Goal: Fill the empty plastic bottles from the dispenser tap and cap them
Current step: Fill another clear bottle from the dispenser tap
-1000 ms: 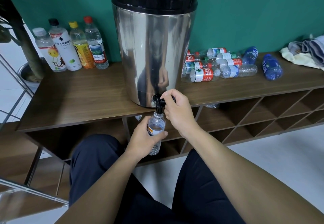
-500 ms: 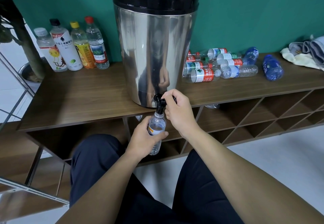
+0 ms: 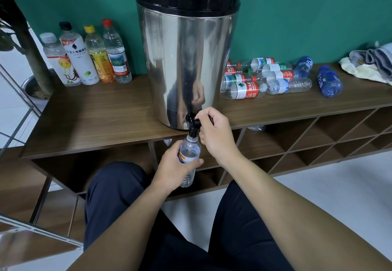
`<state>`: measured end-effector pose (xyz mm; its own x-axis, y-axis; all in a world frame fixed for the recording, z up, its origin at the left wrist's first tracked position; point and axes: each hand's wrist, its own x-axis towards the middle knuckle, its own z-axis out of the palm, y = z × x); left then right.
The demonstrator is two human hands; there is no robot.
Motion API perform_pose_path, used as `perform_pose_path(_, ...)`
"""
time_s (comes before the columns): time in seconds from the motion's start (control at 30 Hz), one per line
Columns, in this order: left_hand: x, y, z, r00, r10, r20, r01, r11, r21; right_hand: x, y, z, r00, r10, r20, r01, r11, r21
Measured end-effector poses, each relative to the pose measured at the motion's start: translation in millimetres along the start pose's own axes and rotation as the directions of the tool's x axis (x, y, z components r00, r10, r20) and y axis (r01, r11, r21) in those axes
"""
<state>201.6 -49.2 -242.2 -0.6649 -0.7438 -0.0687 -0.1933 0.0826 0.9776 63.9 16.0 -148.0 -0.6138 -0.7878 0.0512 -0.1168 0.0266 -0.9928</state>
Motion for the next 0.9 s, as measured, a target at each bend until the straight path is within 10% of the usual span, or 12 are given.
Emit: perform_pose_path(0.9,-2.3,3.5,0.8,1.0,0.01,-0.017,-0.01,1.0,0.02,-1.4,-3.4,-0.9,1.0,0.009,0.017,-0.009,1.0,-0.022)
